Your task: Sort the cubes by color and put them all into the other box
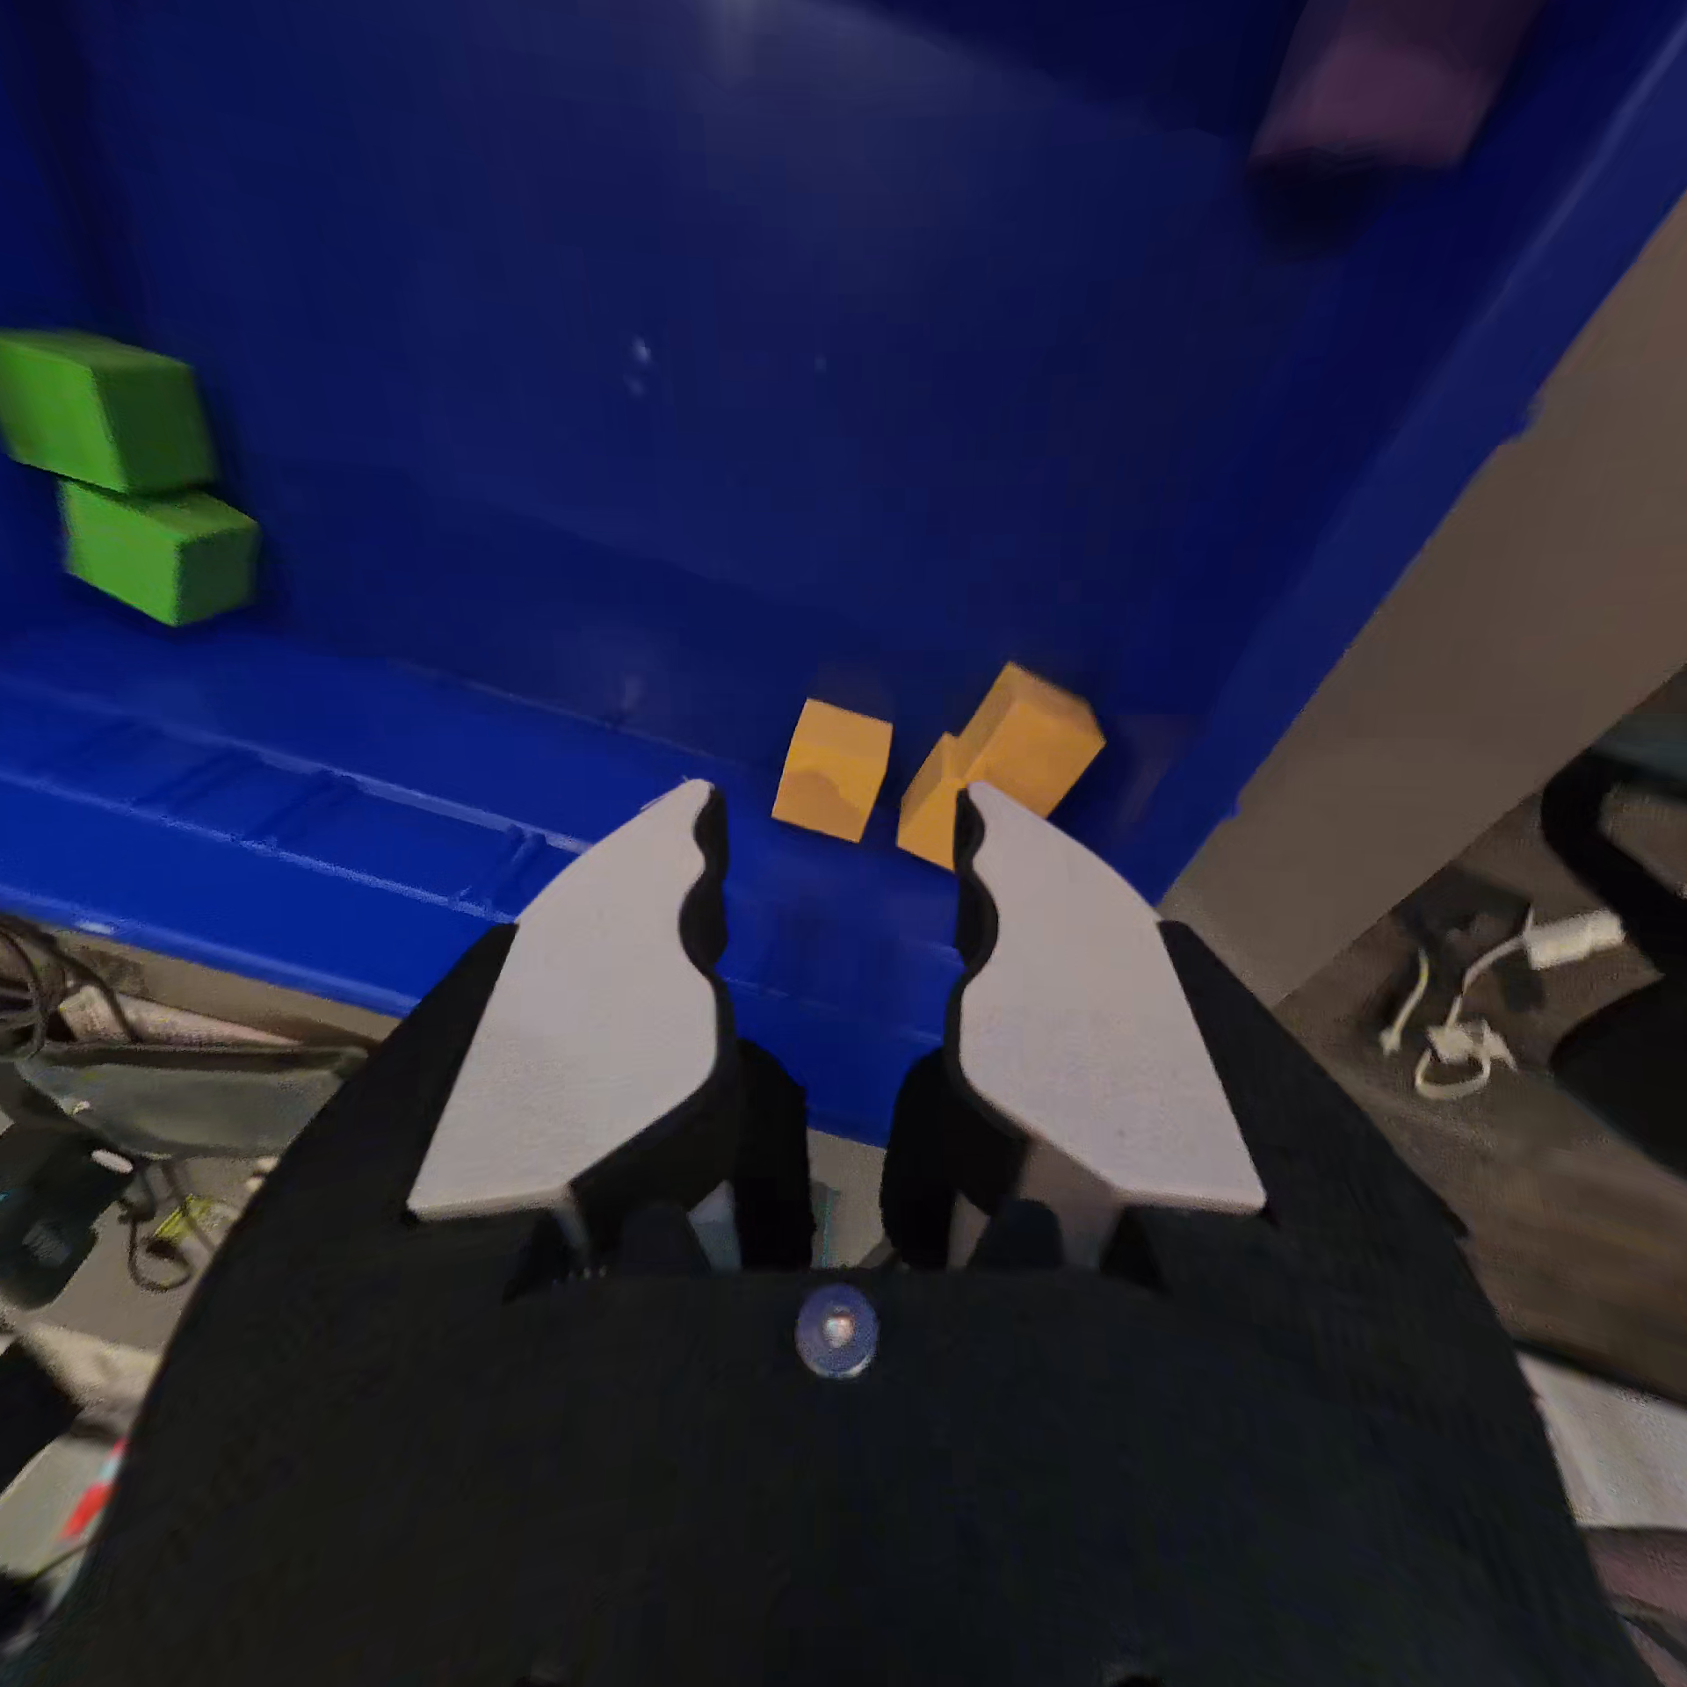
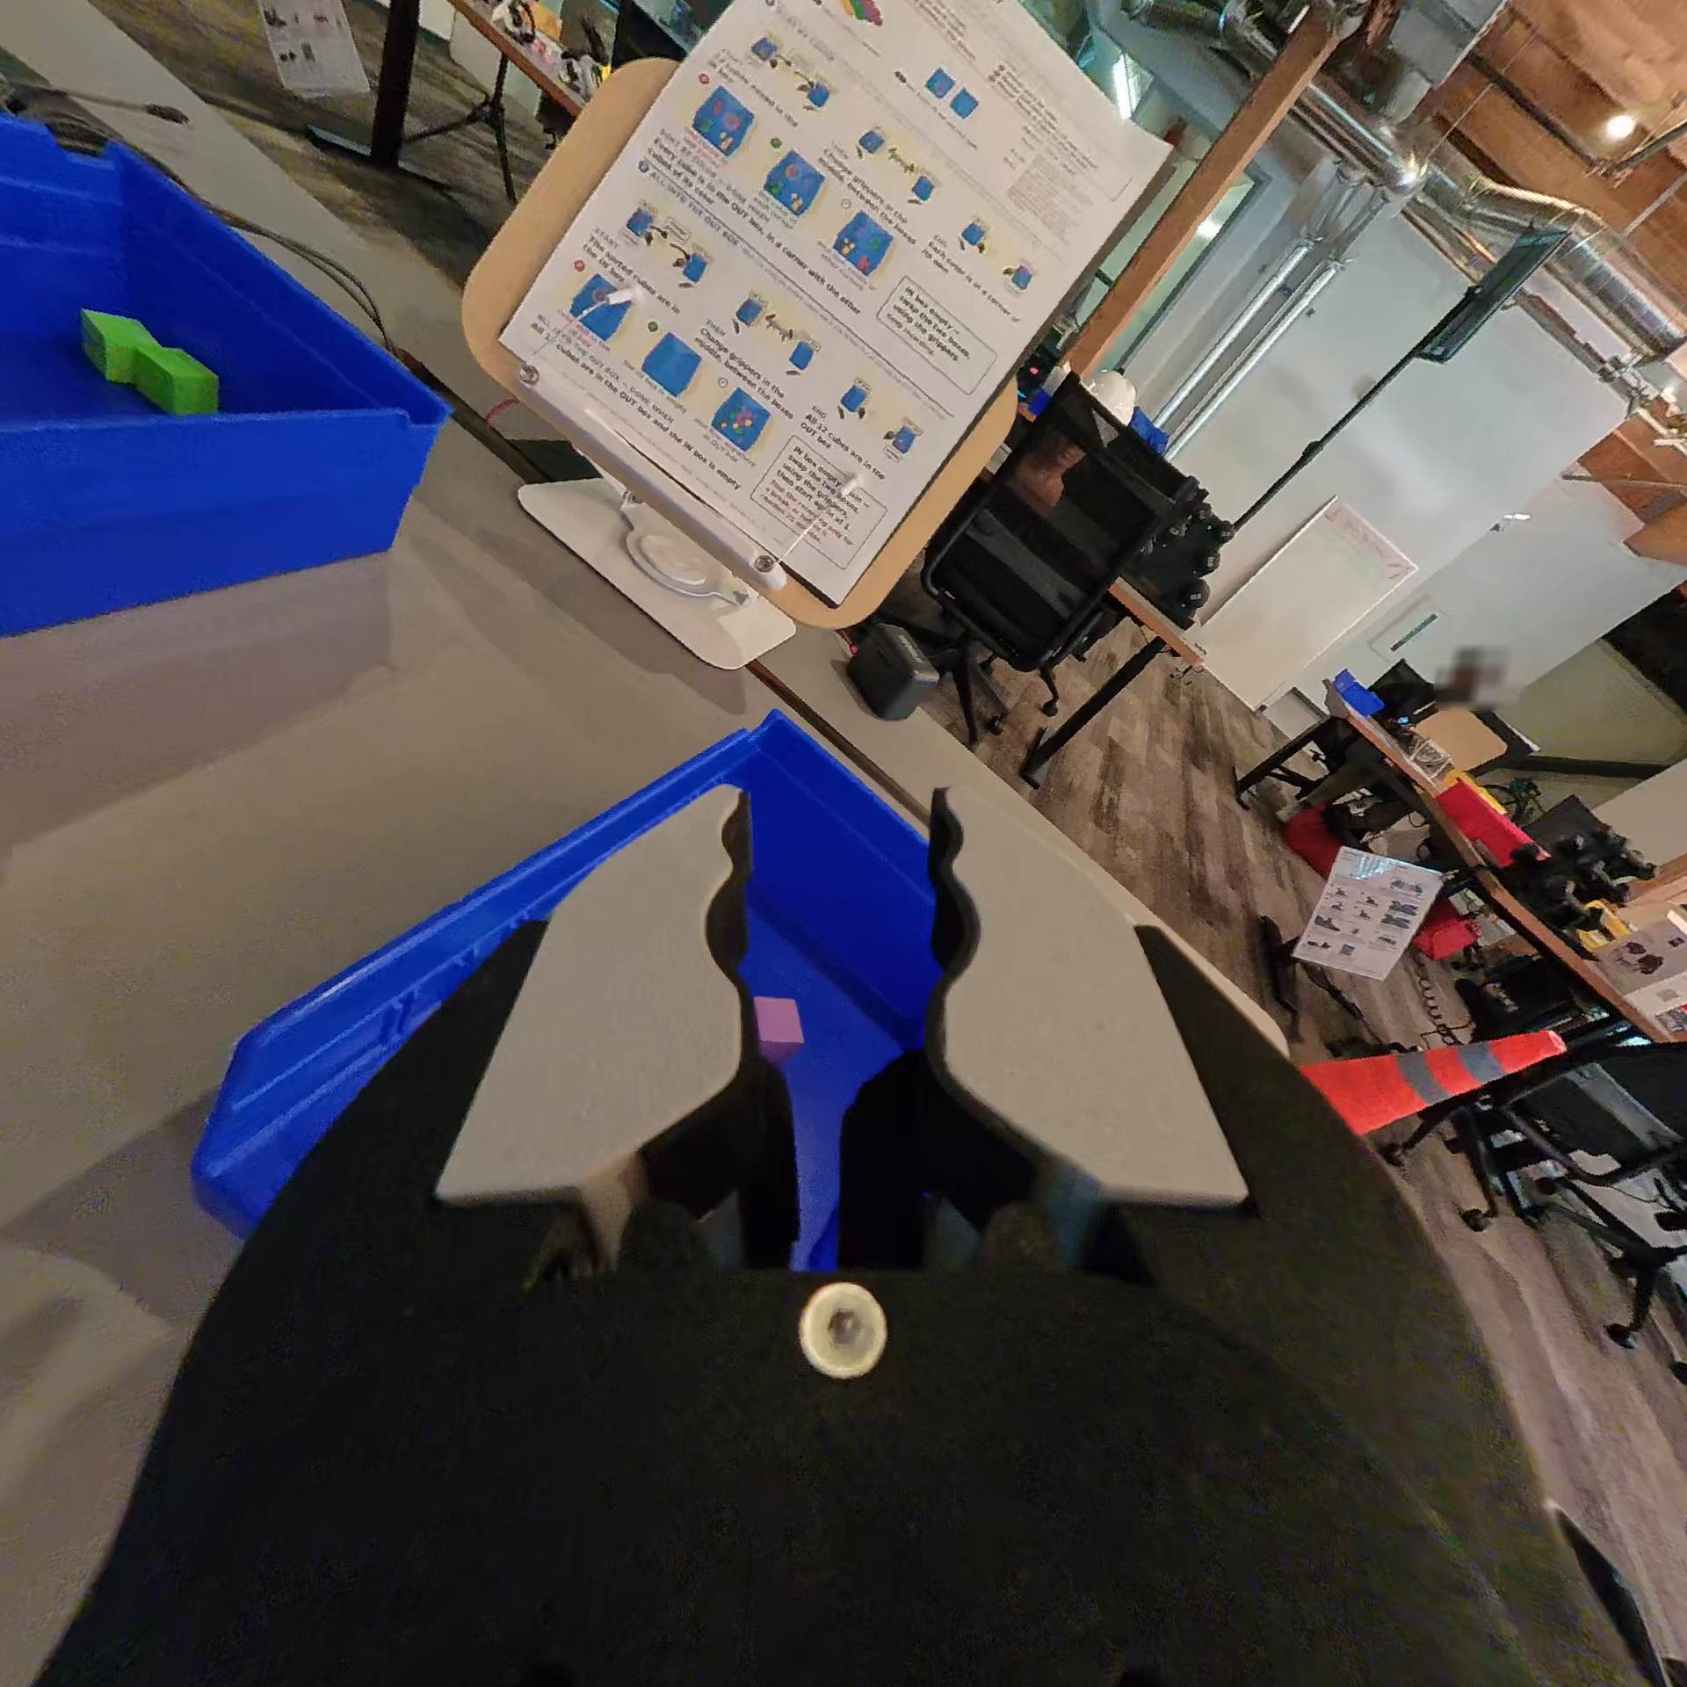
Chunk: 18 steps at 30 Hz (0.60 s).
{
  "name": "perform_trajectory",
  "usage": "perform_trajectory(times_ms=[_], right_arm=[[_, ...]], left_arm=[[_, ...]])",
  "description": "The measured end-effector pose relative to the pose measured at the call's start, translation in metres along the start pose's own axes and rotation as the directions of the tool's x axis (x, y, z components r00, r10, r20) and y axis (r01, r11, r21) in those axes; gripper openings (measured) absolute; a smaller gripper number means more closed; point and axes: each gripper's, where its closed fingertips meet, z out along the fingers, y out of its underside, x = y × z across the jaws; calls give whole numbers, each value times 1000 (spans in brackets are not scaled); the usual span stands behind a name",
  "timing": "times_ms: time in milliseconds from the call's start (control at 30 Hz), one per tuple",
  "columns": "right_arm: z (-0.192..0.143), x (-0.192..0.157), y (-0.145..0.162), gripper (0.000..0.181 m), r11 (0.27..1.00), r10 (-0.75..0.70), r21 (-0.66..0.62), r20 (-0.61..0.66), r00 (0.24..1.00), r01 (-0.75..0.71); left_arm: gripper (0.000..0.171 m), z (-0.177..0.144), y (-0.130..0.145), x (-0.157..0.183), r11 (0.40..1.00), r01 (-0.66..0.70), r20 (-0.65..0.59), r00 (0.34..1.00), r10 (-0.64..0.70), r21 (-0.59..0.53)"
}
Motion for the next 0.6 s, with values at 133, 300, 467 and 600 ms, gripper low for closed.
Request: perform_trajectory(times_ms=[133,300,467,600], right_arm=[[-3,2,-3,36,1000,0,13,-7,1000,0],[-5,3,-5,37,1000,6,21,-9,1000,-6],[-5,3,-4,37,1000,-1,20,-13,1000,1],[-7,5,-5,36,1000,-1,24,-22,1000,1]], left_arm=[[51,21,20,-5,984,-56,-11,998,55,-171],[51,30,24,-9,966,-60,-20,998,56,-250],[52,38,26,-12,934,-81,12,996,91,-347],[52,52,27,-7,914,-118,-13,992,122,-389]])
